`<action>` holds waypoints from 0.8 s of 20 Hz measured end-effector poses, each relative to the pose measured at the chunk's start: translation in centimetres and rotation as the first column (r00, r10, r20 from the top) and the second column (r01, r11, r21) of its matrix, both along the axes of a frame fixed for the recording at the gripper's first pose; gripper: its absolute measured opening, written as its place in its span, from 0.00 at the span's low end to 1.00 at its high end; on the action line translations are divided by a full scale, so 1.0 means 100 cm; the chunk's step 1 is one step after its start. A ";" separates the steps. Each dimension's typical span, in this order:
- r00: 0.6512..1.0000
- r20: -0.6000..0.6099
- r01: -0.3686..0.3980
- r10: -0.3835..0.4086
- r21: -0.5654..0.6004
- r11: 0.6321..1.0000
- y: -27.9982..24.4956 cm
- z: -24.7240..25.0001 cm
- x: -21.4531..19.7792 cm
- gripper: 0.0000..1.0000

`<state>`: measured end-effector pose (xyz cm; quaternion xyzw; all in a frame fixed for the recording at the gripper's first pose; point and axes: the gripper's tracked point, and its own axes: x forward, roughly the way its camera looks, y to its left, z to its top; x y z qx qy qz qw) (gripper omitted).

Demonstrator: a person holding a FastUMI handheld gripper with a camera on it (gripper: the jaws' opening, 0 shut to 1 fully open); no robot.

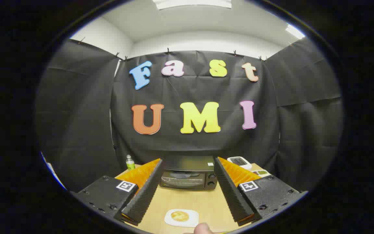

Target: Open the toaster oven, put the food inside, and close the toaster oven door.

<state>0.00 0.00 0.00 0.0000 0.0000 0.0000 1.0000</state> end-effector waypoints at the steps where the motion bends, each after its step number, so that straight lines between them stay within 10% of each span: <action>1: 1.000 -0.003 0.001 -0.001 -0.001 1.000 0.000 -0.001 0.000 1.00; 16: 1.000 -0.010 0.003 -0.003 0.005 1.000 0.003 -0.007 0.007 1.00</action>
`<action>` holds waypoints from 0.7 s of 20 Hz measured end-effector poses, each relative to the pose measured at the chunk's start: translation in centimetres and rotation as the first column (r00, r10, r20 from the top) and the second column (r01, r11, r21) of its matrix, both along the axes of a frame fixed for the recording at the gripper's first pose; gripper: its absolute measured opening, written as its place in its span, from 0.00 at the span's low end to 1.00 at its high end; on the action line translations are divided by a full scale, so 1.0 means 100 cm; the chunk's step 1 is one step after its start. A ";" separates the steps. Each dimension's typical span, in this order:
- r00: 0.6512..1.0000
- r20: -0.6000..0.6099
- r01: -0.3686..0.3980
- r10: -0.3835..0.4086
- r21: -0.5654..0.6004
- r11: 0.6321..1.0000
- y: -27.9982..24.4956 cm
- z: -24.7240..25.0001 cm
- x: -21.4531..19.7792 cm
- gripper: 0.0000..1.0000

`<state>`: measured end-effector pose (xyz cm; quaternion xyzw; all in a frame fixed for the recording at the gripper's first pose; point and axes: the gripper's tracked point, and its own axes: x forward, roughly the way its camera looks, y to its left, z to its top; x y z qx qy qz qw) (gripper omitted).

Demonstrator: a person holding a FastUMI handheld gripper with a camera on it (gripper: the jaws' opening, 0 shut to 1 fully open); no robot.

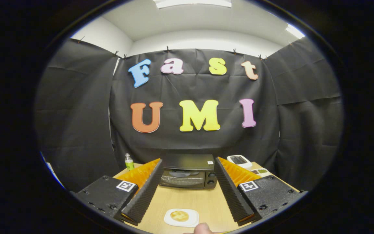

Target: Open the toaster oven, put the food inside, and close the toaster oven door.

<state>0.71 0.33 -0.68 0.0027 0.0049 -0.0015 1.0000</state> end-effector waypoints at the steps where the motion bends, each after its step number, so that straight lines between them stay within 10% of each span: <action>1: 1.000 -0.001 -0.002 0.002 0.003 1.000 0.001 0.001 0.001 1.00; 14: 1.000 -0.001 0.011 -0.011 0.006 1.000 -0.001 -0.004 0.040 1.00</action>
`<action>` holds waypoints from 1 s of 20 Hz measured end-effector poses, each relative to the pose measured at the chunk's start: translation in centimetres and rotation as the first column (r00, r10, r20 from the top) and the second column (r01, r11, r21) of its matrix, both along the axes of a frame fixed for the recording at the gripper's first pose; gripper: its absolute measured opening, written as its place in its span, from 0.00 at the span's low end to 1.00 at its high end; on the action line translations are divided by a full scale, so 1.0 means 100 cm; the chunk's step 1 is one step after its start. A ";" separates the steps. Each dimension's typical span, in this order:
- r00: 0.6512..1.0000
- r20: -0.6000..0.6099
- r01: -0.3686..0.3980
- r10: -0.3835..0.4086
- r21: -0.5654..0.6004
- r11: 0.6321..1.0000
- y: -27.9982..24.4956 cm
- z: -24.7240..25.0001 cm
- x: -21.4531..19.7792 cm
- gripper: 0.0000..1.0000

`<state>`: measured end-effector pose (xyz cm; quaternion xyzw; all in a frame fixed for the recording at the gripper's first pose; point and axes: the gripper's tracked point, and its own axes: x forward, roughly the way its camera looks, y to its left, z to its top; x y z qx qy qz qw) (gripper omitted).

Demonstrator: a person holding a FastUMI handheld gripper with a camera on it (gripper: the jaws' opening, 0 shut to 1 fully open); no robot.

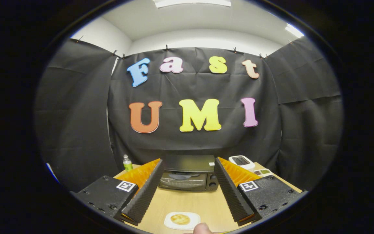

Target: Open the toaster oven, put the food inside, and close the toaster oven door.

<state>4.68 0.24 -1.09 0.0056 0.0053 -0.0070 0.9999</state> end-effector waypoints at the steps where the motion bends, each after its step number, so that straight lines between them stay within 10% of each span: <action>1: 1.000 -0.003 0.008 -0.008 -0.003 1.000 -0.002 -0.001 0.010 1.00; 10: 0.998 0.009 -0.054 0.054 -0.024 0.998 0.038 -0.013 0.106 1.00; 20: 0.990 -0.139 0.026 -0.023 0.020 0.999 0.031 -0.133 0.243 1.00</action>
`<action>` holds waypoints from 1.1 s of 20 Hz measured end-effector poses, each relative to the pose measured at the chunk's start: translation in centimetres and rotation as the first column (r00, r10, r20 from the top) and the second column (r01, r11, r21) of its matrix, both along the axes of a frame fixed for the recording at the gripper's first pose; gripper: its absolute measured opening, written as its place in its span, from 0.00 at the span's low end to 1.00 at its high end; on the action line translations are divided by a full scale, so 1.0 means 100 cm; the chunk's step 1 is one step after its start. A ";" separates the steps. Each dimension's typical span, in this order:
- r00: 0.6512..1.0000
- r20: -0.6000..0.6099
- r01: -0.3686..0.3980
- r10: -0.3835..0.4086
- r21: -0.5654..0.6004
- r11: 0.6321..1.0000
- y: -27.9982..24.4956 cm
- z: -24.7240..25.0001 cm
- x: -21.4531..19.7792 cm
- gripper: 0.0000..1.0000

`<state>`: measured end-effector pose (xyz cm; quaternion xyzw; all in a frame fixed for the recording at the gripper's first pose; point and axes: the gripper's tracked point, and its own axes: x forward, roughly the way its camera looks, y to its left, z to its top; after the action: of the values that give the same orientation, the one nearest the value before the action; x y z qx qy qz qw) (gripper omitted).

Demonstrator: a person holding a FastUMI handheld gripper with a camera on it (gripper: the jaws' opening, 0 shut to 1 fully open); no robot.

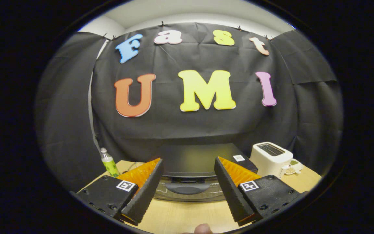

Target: Open the toaster oven, put the food inside, and close the toaster oven door.

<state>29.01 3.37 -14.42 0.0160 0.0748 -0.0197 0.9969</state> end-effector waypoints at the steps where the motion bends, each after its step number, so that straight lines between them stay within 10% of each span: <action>1: 1.000 -0.011 0.006 -0.006 -0.008 1.000 -0.001 -0.010 0.010 1.00; 22: 1.000 0.008 0.000 0.000 -0.025 1.000 -0.013 -0.082 0.046 1.00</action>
<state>33.66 2.03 -22.64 0.0034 0.0706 -0.0205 0.9973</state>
